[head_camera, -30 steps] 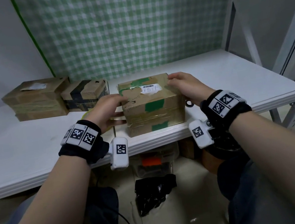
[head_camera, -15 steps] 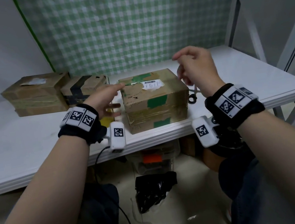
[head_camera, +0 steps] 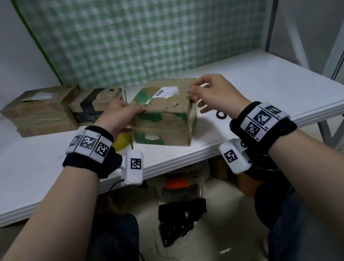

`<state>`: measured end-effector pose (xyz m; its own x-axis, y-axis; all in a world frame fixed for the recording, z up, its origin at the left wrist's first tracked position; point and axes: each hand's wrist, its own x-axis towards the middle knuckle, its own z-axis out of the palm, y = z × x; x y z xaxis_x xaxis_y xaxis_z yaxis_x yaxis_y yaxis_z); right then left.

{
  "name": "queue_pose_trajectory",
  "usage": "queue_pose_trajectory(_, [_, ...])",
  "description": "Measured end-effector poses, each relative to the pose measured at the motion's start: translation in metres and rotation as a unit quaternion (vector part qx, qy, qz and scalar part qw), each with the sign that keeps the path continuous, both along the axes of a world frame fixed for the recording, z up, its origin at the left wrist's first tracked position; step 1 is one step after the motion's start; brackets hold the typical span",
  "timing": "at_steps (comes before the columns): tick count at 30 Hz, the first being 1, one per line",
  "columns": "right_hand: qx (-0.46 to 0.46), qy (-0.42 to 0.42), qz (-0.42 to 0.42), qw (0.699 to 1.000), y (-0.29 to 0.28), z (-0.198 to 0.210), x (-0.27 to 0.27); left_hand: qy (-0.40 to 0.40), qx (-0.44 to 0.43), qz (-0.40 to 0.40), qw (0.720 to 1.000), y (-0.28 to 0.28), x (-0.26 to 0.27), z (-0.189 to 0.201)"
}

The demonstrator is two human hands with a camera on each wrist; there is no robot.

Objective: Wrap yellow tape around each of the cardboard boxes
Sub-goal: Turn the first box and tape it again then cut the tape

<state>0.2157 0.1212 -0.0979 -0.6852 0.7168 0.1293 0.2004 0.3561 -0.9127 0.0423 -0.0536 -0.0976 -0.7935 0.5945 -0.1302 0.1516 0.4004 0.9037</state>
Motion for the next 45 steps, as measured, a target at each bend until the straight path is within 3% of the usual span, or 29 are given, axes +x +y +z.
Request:
queue_pose_trajectory(4, [0.049,-0.065,0.011,0.997,0.002,-0.003,-0.005,-0.069,-0.023,-0.079,0.994,-0.024,0.016,0.005])
queue_pose_trajectory(6, [0.086,-0.123,0.015,0.989,-0.002,-0.004,-0.005,-0.056,-0.047,-0.100,0.992,-0.031,0.018,0.003])
queue_pose_trajectory(9, [0.151,-0.132,0.008,0.980,-0.015,-0.002,-0.008,0.098,-0.119,-0.032,0.988,-0.037,0.001,-0.010])
queue_pose_trajectory(11, [0.179,-0.132,0.018,0.975,-0.028,-0.006,-0.012,0.199,-0.226,-0.007,0.954,-0.041,-0.016,-0.020])
queue_pose_trajectory(13, [0.212,-0.144,0.038,0.966,-0.039,-0.015,-0.018,0.232,-0.315,-0.013,0.920,-0.042,-0.025,-0.028])
queue_pose_trajectory(16, [0.224,-0.133,0.037,0.965,-0.039,-0.025,-0.023,0.259,-0.349,-0.004,0.900,-0.038,-0.034,-0.038])
queue_pose_trajectory(21, [0.195,-0.124,-0.007,0.973,-0.024,-0.021,-0.014,0.233,-0.278,-0.002,0.932,-0.039,-0.040,-0.041])
queue_pose_trajectory(23, [0.186,-0.151,-0.009,0.971,-0.016,-0.020,-0.012,0.251,-0.288,-0.002,0.924,-0.039,-0.036,-0.043])
queue_pose_trajectory(26, [0.126,-0.124,0.036,0.984,-0.003,-0.020,-0.011,0.274,-0.284,0.032,0.918,-0.042,-0.027,-0.041])
queue_pose_trajectory(28, [0.124,-0.109,0.065,0.984,0.002,-0.020,-0.010,0.242,-0.186,0.041,0.951,-0.043,-0.020,-0.030])
queue_pose_trajectory(31, [0.145,-0.100,0.090,0.980,0.005,-0.021,-0.011,0.103,0.012,-0.014,0.995,-0.046,0.004,-0.005])
queue_pose_trajectory(35, [0.174,-0.063,0.113,0.976,0.002,-0.027,-0.018,-0.017,0.109,-0.105,0.988,-0.046,0.030,0.010])
queue_pose_trajectory(40, [0.158,-0.026,0.132,0.978,-0.004,-0.029,-0.027,-0.122,0.139,-0.177,0.967,-0.038,0.067,0.008])
queue_pose_trajectory(45, [0.080,0.062,0.083,0.991,-0.017,-0.003,-0.017,-0.120,0.168,-0.187,0.960,-0.029,0.078,0.002])
